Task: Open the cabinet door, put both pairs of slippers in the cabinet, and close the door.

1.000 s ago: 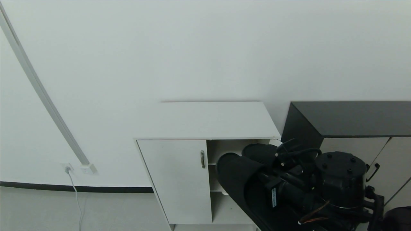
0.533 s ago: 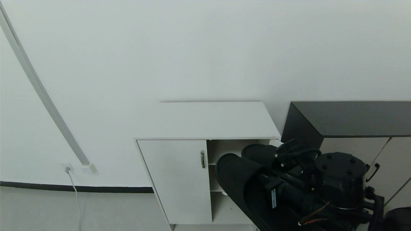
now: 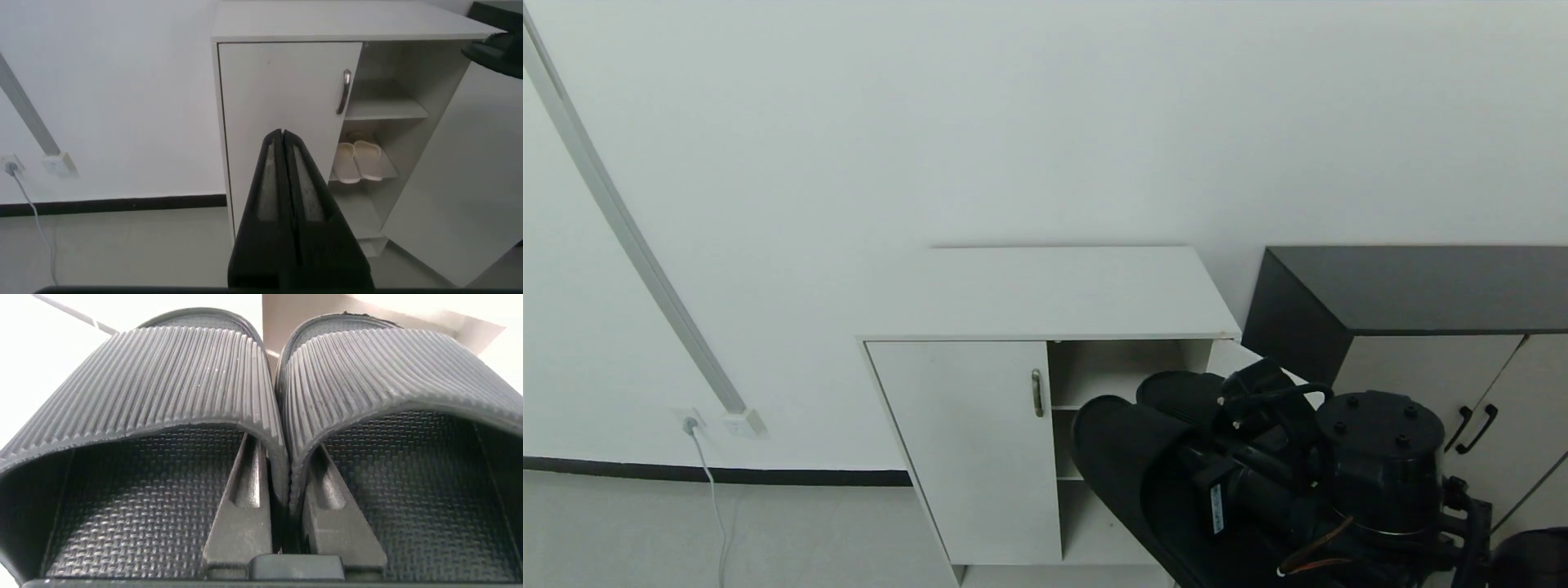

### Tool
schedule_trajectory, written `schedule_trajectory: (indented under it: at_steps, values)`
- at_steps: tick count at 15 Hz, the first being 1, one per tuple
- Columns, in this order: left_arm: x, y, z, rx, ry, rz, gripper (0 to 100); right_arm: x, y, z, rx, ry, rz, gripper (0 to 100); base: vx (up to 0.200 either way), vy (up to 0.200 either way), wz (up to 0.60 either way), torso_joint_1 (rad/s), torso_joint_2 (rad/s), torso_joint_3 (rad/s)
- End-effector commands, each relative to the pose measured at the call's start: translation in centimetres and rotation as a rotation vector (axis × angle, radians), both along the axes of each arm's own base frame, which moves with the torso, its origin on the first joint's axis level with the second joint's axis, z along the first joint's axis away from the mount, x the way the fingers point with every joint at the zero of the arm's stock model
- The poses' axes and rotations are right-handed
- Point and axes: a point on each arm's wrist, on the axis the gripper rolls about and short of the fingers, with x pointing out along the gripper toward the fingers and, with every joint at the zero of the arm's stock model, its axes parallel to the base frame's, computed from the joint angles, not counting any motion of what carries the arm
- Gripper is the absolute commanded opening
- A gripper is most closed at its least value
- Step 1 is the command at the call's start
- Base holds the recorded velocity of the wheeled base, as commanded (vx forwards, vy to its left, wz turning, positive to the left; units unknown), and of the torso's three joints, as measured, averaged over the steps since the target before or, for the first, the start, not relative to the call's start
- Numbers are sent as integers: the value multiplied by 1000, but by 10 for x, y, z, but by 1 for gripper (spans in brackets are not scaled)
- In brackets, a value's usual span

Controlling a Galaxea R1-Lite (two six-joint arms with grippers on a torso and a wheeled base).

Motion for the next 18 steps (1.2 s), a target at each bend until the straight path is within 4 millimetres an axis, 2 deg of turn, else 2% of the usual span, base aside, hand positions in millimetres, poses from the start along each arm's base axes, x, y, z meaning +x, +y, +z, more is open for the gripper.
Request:
schedule_trajectory:
  at_steps: [1,18]
  values:
    - [0,0,0,0,2,1,0,0,0,-1,-7,0,2,0,0,0,0,-212,476,271]
    - [0,0,0,-2,2,-1,0,1,1,-8,-9,-3,2,0,0,0,0,-203,520,317]
